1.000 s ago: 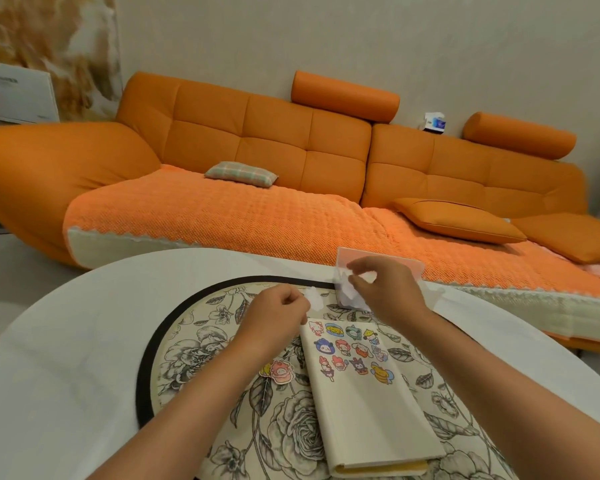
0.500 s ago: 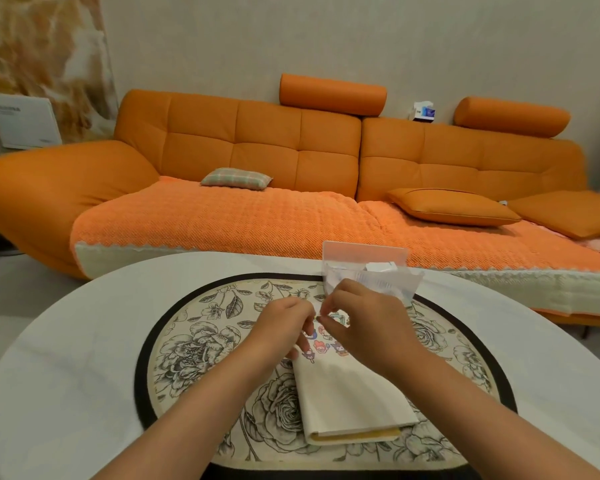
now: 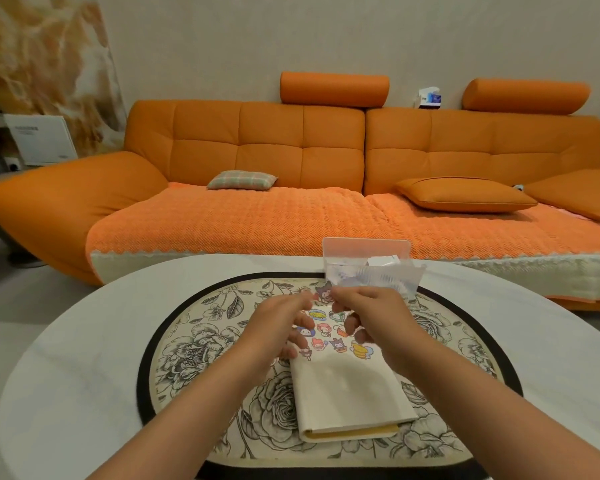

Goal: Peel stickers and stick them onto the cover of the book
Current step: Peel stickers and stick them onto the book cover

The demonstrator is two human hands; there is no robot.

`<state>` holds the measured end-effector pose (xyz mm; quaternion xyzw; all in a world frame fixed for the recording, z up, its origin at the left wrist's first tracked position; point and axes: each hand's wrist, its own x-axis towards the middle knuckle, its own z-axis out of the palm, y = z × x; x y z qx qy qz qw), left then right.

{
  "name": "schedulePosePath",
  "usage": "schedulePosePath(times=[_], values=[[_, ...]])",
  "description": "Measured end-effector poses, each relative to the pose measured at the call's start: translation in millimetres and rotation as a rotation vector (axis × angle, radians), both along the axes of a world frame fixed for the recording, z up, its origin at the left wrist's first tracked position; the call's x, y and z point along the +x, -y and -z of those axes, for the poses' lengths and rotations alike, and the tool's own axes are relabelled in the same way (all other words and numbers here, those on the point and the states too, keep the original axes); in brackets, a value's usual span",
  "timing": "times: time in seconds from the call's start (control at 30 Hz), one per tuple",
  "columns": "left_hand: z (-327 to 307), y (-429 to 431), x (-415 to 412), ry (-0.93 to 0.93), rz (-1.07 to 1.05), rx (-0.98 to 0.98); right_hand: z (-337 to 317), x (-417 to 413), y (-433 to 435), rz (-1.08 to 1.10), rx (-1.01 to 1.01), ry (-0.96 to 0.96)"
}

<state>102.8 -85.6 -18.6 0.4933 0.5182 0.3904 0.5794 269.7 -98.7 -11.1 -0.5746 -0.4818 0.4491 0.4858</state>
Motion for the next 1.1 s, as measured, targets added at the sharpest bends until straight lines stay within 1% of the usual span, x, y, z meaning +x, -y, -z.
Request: schedulePosePath(times=[0.1, 0.17, 0.27, 0.33, 0.4, 0.47, 0.6, 0.67, 0.77, 0.9, 1.0, 1.1], values=[[4, 2, 1, -0.064, 0.028, 0.101, 5, 6, -1, -0.085, -0.167, -0.128], [7, 3, 2, -0.098, 0.04, 0.154, 8, 7, 0, -0.125, -0.209, -0.155], [9, 3, 1, -0.143, 0.039, 0.215, 8, 9, 2, -0.143, -0.219, -0.156], [9, 3, 0, -0.19, 0.041, 0.261, 9, 8, 4, -0.102, -0.182, -0.06], [11, 4, 1, -0.234, 0.035, 0.304, 10, 7, 5, -0.03, -0.093, 0.102], [14, 5, 2, -0.256, 0.027, 0.325, 12, 6, 5, 0.018, -0.011, 0.188], [18, 8, 3, -0.283, 0.023, 0.349, 14, 4, 4, 0.041, 0.045, 0.256], [19, 8, 2, -0.271, 0.019, 0.358, 15, 4, 4, 0.045, 0.034, 0.238], [19, 9, 0, -0.273, 0.038, 0.364, 13, 4, 5, 0.002, 0.014, 0.191], [18, 11, -3, -0.288, 0.048, 0.348, 10, 5, 4, -0.055, -0.003, 0.238], [17, 10, -10, -0.401, 0.092, 0.293, 12, 5, 3, -0.064, -0.027, 0.354], [19, 7, -18, -0.585, 0.116, 0.307, 14, 7, 2, -0.101, -0.068, 0.445]])
